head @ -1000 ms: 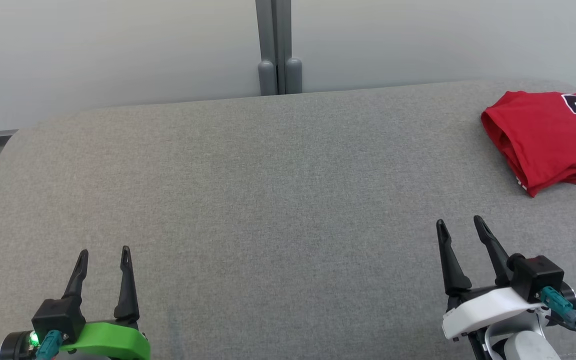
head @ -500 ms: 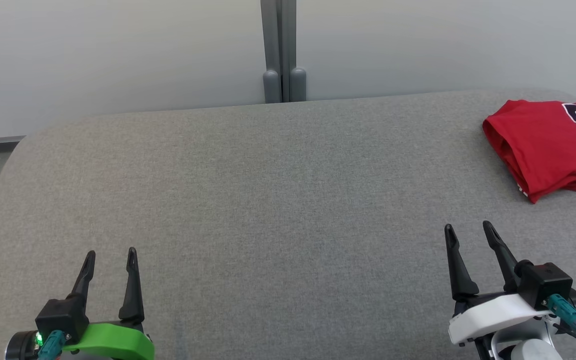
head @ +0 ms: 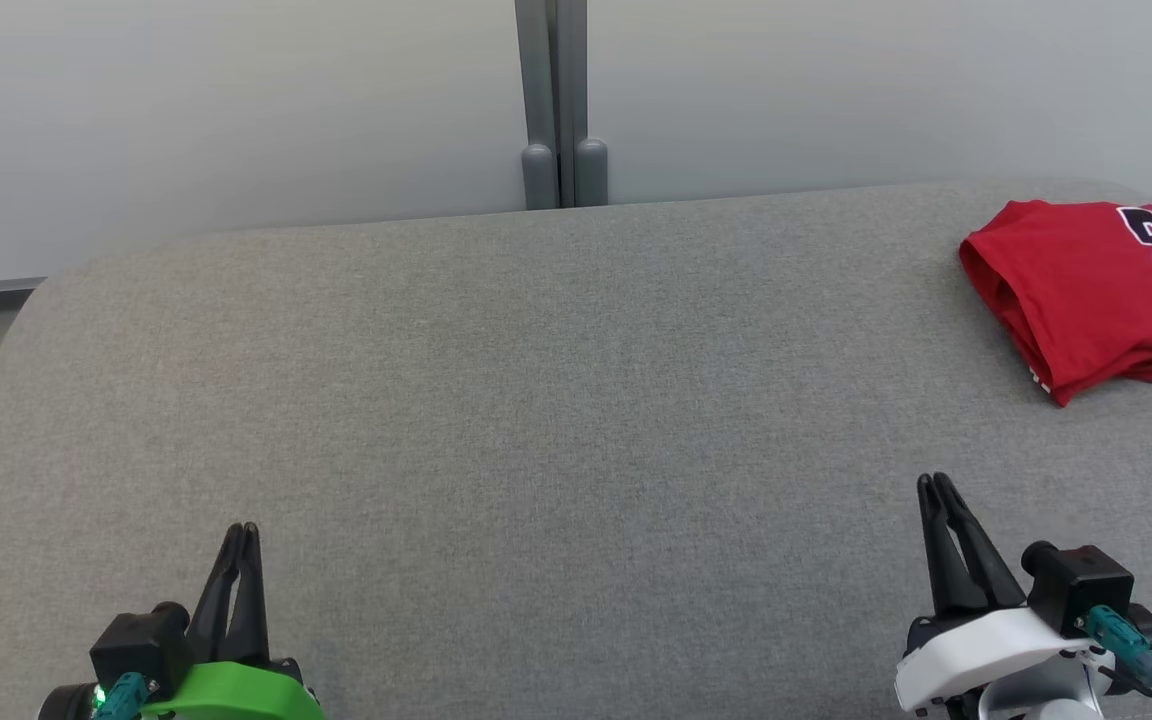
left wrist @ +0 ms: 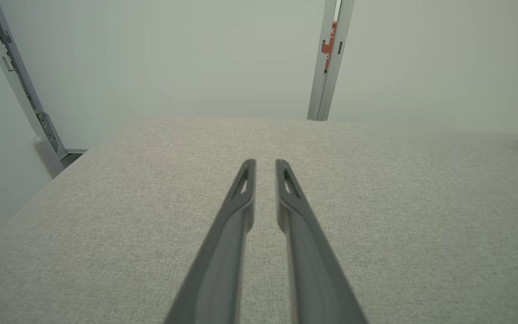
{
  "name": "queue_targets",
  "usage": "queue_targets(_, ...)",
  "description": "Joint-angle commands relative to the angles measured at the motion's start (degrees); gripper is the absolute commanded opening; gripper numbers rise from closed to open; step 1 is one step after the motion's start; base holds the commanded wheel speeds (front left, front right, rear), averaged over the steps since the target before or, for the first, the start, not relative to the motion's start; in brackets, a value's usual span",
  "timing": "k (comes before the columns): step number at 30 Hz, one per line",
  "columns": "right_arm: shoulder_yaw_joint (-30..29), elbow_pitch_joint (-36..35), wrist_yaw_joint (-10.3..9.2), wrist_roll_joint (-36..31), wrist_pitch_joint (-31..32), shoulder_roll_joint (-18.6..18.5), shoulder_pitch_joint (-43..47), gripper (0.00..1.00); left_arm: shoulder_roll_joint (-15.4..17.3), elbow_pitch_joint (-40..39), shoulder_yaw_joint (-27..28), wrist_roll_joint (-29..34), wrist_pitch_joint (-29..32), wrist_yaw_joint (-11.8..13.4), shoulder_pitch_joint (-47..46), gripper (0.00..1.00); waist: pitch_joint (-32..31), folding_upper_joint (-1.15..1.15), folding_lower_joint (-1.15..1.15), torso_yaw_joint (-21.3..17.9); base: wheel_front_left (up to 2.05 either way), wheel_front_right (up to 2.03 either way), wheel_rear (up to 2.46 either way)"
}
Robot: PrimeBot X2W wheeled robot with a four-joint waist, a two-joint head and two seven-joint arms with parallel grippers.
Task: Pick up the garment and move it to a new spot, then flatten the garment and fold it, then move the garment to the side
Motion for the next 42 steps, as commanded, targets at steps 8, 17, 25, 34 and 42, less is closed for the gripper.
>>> queue_targets(8,-0.73,0.04,0.00,9.89,2.06,-0.22,-1.21,0.00,-0.55,-0.35,1.76,-8.70,2.65,-0.80,-1.28,0.00,0.12,0.00,0.00,-0.11,0.00,0.00,0.00)
queue_targets(17,-1.49,0.65,-0.01,19.28,4.08,-0.34,-2.17,0.00,-1.26,-0.66,2.99,-17.10,4.86,-1.56,-1.92,0.00,0.25,0.00,0.00,-0.23,0.00,0.00,0.00)
queue_targets(25,-2.10,1.11,-0.01,26.67,5.70,-0.41,-2.88,0.00,-1.81,-0.81,4.00,-23.73,6.68,-2.17,-2.50,0.00,0.36,0.00,0.00,-0.33,0.00,0.00,0.00)
queue_targets(34,-2.78,1.60,-0.01,34.36,7.44,-0.46,-3.62,0.00,-2.38,-0.92,5.13,-30.65,8.63,-2.82,-3.16,0.00,0.49,0.00,0.00,-0.45,0.00,0.00,0.00)
queue_targets(42,-3.34,2.00,-0.01,40.52,8.81,-0.49,-4.22,0.00,-2.88,-1.01,6.02,-36.23,10.20,-3.33,-3.66,0.00,0.60,0.00,0.00,-0.55,0.00,0.00,0.00)
